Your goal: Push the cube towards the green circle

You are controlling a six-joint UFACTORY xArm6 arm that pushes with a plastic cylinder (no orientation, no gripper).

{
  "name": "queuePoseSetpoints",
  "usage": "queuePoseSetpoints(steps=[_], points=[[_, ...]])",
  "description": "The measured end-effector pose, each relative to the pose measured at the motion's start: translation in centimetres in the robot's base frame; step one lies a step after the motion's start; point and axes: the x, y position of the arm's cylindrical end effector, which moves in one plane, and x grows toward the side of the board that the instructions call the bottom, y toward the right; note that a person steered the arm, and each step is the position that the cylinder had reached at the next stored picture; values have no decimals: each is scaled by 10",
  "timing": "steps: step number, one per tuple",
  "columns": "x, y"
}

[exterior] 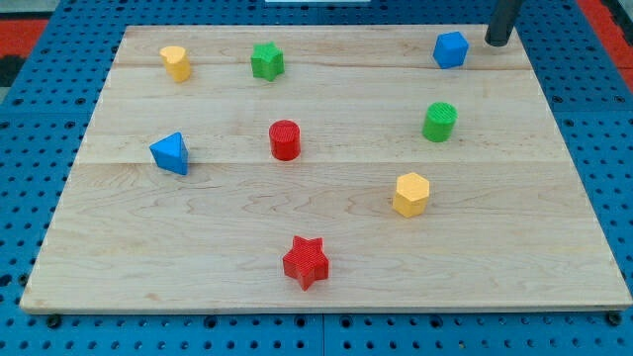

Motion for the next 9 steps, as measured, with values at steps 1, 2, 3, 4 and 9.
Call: queuePoseSetpoints(steps=[1, 2, 3, 4, 9], points=[[0, -1], [1, -1], [2, -1], [28, -15], [37, -27]])
